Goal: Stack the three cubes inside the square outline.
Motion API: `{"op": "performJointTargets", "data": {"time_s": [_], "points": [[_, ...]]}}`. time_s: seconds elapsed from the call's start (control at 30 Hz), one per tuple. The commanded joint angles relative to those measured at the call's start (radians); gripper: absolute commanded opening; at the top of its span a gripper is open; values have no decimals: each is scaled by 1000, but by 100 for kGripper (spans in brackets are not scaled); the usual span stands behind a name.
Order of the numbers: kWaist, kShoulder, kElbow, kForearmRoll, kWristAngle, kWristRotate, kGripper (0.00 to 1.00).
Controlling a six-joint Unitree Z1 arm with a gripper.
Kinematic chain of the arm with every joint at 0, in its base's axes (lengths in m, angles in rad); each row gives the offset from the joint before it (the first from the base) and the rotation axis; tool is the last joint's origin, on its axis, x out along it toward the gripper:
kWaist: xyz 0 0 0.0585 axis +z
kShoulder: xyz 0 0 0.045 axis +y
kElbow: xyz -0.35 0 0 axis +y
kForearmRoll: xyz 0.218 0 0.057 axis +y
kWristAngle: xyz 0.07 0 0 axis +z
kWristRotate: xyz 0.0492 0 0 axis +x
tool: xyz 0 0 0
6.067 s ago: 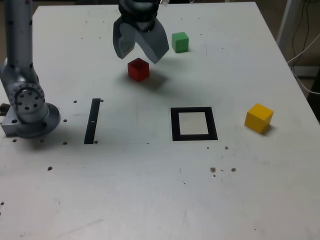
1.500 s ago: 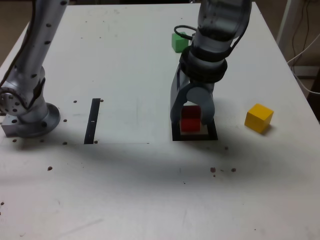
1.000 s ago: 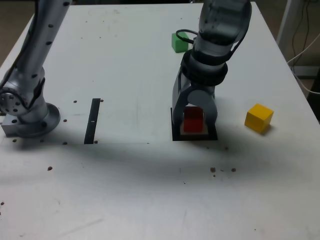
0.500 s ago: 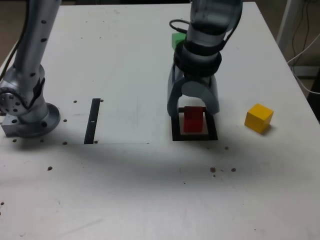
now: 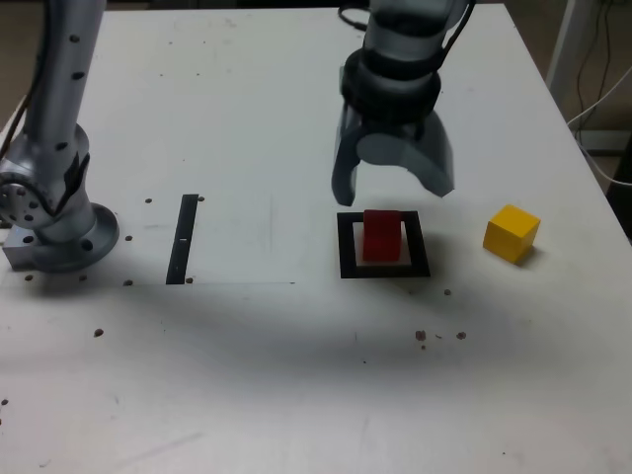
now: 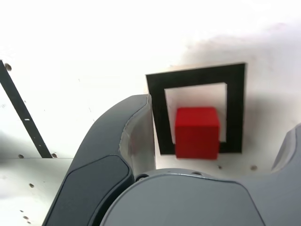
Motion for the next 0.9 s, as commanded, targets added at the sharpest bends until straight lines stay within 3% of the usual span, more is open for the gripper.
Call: {"op": "performJointTargets", "data": {"time_s": [0.0, 0.53, 0.87], "points": [[-6, 15, -38, 17, 4, 25, 100], [-59, 214, -407, 158, -37, 168, 100], [-50, 317, -554, 184, -42, 284, 100]]}}
